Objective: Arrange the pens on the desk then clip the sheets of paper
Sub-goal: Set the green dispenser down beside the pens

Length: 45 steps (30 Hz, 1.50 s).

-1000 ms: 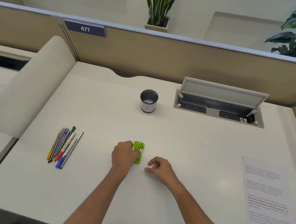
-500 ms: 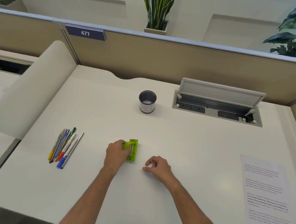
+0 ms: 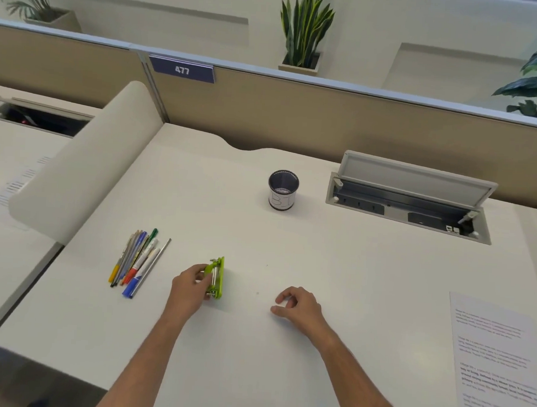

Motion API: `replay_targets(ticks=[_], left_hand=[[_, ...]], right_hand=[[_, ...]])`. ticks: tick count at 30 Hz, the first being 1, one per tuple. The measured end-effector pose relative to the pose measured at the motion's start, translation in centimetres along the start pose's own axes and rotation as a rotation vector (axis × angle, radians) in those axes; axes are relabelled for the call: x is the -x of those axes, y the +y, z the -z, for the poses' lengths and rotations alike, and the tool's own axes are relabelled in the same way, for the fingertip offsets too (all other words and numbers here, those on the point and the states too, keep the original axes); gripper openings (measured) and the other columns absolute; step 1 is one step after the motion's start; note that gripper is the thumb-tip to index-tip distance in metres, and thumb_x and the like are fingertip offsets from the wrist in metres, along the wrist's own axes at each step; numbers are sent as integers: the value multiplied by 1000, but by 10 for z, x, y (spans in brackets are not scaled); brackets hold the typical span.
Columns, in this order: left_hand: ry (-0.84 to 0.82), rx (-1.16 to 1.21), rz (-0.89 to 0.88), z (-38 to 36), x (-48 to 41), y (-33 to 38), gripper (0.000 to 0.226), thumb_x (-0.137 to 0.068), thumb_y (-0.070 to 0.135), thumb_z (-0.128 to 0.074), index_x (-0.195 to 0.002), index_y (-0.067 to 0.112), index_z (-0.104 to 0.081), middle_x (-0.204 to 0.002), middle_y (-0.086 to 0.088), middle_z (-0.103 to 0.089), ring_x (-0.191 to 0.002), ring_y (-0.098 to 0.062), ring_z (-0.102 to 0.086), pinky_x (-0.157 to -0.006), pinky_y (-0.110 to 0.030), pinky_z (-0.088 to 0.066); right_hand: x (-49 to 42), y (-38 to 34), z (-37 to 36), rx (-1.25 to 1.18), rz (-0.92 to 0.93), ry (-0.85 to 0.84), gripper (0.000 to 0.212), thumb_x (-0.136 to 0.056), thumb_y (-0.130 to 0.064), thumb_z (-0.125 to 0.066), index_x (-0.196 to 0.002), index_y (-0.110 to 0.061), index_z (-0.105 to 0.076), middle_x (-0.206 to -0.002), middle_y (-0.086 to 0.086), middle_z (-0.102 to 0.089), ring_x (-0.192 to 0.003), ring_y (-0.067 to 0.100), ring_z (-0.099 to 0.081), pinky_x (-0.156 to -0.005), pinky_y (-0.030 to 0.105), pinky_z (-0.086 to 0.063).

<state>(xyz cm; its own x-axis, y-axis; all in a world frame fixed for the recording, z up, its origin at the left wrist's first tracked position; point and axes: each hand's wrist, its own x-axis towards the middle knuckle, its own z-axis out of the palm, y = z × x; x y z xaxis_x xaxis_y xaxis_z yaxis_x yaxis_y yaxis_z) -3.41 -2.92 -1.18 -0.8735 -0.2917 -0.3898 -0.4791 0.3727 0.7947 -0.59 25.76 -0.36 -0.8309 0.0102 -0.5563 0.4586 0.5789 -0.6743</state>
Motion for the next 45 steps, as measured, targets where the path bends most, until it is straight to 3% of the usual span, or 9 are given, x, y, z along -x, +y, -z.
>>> replay_targets(ticks=[5,9,14,18,25,33,37,41,45], left_hand=[[96,-460,-205,21,-2,9,23,-107,16,-62,-127,7,-70,-105,-13,-76,-100,-37,-72,-84,-43,-56],[50,-738,-290,40,-15,14,25,-110,21,-56,-129,8,-65,-115,-13,-74,-109,-34,-70,-93,-47,-56],[14,-951,-303,50,-21,14,23,-111,22,-49,-124,9,-63,-113,-12,-72,-104,-32,-71,-87,-46,-59],[41,-1001,-290,57,-24,9,27,-112,22,-46,-132,11,-61,-120,-8,-73,-110,-27,-71,-90,-40,-59],[74,-1027,-254,65,-35,4,25,-113,22,-43,-128,12,-61,-120,-7,-72,-108,-24,-72,-86,-36,-57],[89,-1056,-308,56,-44,2,27,-107,23,-50,-125,12,-67,-112,-6,-75,-98,-26,-74,-81,-37,-59],[133,-1023,-335,53,-41,0,28,-103,25,-59,-127,12,-67,-108,-6,-75,-97,-27,-71,-73,-41,-62],[274,-968,-513,46,-30,3,38,-88,20,-81,-125,8,-75,-103,-10,-78,-96,-34,-70,-61,-42,-62],[225,-788,-721,9,-12,4,30,-92,21,-75,-122,14,-75,-98,-1,-73,-94,-26,-67,-60,-37,-62]], right_hand=[[2,-4,-7,4,-40,56,16,-81,-26,-88,-92,-24,-77,-76,-9,-63,-78,13,-63,-99,43,-50],[4,-28,-38,14,74,289,21,-83,-18,-83,-95,-28,-69,-86,-9,-65,-85,17,-66,-93,45,-53],[-1,-90,-92,505,475,269,63,-84,-57,-78,-138,-29,-62,-127,-8,-62,-120,21,-58,-100,41,-40],[-5,-129,-129,726,585,224,83,-80,-67,-77,-146,-21,-57,-142,1,-61,-132,29,-56,-110,50,-40],[13,-116,-156,727,605,257,68,-68,-56,-90,-127,-29,-70,-119,-2,-71,-109,26,-67,-91,47,-51],[17,-64,-130,585,480,320,54,-72,-47,-88,-121,-35,-70,-116,-11,-66,-108,21,-65,-90,41,-48],[0,-37,-99,416,372,434,53,-77,-46,-87,-125,-34,-67,-122,-13,-59,-117,20,-58,-96,40,-42],[-24,-12,-60,357,283,477,66,-79,-57,-87,-137,-35,-65,-142,-9,-54,-135,21,-48,-107,46,-37],[-41,-2,-35,349,265,394,87,-75,-72,-83,-152,-39,-59,-163,-5,-44,-151,24,-35,-120,48,-26]])
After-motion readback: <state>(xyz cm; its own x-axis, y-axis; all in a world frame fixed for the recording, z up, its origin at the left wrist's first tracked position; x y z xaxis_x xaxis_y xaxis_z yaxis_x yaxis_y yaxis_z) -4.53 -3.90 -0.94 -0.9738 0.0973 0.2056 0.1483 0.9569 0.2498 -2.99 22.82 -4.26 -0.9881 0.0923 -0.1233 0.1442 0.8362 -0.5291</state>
